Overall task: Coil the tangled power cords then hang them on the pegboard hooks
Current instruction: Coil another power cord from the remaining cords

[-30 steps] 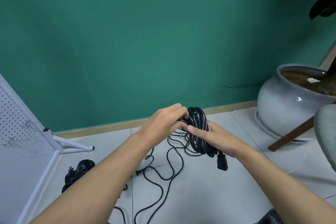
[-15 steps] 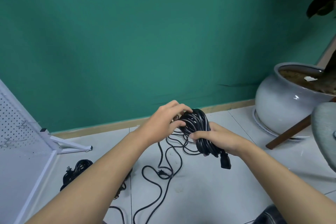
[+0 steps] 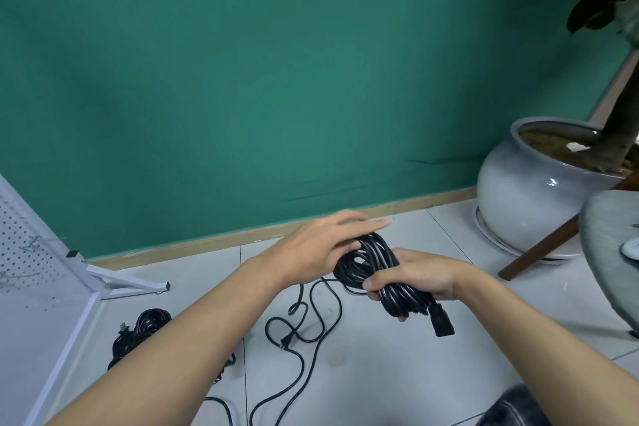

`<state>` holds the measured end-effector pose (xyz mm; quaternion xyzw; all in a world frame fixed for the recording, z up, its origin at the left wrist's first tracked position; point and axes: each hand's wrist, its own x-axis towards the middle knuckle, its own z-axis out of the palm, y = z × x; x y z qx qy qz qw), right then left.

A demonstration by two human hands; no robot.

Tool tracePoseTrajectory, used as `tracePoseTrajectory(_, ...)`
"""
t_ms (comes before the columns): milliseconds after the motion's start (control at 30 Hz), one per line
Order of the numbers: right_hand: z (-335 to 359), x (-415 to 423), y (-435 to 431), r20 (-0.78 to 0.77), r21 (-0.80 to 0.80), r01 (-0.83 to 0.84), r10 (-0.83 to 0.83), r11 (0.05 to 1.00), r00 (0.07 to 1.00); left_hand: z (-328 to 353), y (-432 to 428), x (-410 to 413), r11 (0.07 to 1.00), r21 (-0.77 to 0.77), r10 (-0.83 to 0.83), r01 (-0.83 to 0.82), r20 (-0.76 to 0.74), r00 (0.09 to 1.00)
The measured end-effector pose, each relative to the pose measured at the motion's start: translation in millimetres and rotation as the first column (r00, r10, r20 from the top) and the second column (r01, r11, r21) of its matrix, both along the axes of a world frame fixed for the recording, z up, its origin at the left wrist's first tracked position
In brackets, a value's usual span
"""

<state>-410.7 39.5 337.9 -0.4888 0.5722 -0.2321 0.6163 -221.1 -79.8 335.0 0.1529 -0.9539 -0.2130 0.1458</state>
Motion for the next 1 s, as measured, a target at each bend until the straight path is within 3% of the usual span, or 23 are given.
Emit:
tracePoseTrajectory(100,0,-1,3,-0.095,0.007,-0.069,0.069,0.998,0.993,-2,5,1,0.996,0.085,-0.023,0.015,0.096,0.995)
tracePoseTrajectory(200,1,1,5,-0.226,0.000,-0.092,0.090,0.996,0.970,-6,8,5,0.985,0.172,-0.011,-0.006,0.100,0.995)
tracePoseTrajectory(500,-1,18,2,-0.367,-0.160,-0.045,-0.016,0.986,0.930,-1,1,19,0.943,0.318,0.072,-0.099,0.095,0.993)
tracePoseTrajectory(700,-5,16,0,-0.418,-0.389,-0.111,-0.068,0.914,0.906,3,-7,27,0.940,0.311,0.123,-0.141,0.077,0.989)
tracePoseTrajectory(900,-6,6,0,-0.440,-0.389,-0.183,-0.008,0.903,0.898,13,-7,29,0.971,0.176,0.154,-0.159,0.044,0.987)
tracePoseTrajectory(1000,-7,7,0,-0.430,-0.376,-0.192,0.013,0.907,0.903,22,-10,28,0.951,0.222,0.239,-0.214,-0.094,0.966)
